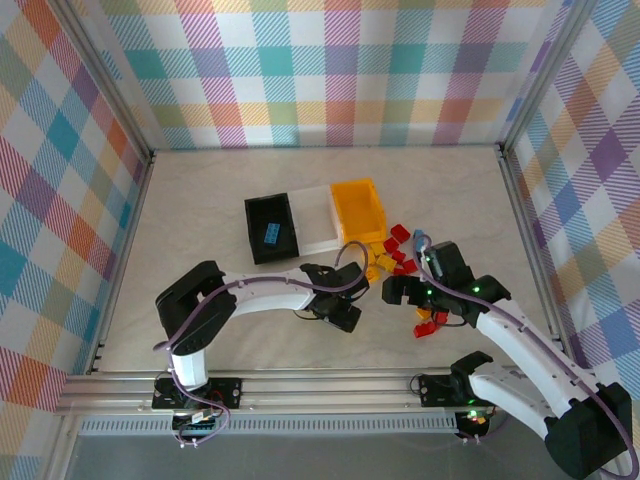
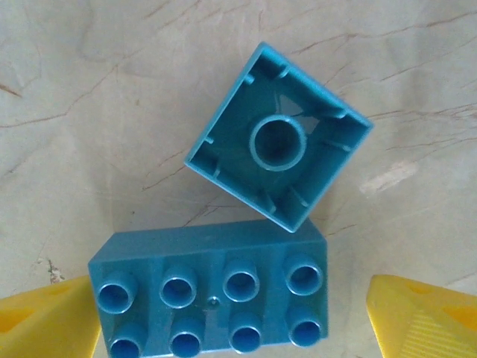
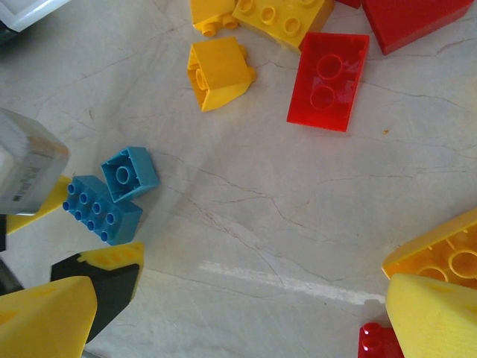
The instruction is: Sort the legos into containers by color
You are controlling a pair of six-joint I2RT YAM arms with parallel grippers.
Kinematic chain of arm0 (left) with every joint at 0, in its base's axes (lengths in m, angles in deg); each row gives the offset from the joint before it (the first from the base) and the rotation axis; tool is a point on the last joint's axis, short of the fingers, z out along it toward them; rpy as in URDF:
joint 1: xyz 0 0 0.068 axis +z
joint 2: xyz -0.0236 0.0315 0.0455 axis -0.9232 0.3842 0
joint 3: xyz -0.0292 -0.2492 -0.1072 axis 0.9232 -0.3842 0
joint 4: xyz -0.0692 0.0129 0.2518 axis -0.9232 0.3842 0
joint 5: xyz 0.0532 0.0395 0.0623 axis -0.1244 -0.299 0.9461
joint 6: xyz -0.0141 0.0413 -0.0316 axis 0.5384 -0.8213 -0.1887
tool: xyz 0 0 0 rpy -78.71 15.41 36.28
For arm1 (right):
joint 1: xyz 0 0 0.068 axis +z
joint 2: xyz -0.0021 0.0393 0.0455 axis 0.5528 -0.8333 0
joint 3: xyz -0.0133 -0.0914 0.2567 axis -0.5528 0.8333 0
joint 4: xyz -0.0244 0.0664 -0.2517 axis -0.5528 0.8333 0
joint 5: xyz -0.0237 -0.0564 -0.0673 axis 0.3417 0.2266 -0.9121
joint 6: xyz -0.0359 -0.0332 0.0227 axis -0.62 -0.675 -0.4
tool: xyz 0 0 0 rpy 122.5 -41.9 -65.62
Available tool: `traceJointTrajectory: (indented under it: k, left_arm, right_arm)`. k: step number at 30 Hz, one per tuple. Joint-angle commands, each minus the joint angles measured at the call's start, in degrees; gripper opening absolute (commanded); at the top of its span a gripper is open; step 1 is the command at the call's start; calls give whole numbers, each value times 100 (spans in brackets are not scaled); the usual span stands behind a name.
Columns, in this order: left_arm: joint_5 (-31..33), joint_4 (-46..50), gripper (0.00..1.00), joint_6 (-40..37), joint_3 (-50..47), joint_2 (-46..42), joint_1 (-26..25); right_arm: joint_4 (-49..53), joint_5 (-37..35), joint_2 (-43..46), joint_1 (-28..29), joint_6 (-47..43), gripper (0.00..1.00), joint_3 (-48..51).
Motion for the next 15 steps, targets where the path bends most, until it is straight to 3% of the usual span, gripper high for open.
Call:
traceJointTrajectory:
  k: [1,15]
  left_arm:
    - [189,183,85,65,103,103,-69]
    - [336,275,62,78,111,183,-58]
  right_arm:
    - [-148,135,-22,-22,19,100,74]
    - [-308,243,-61,-21,87,100,167]
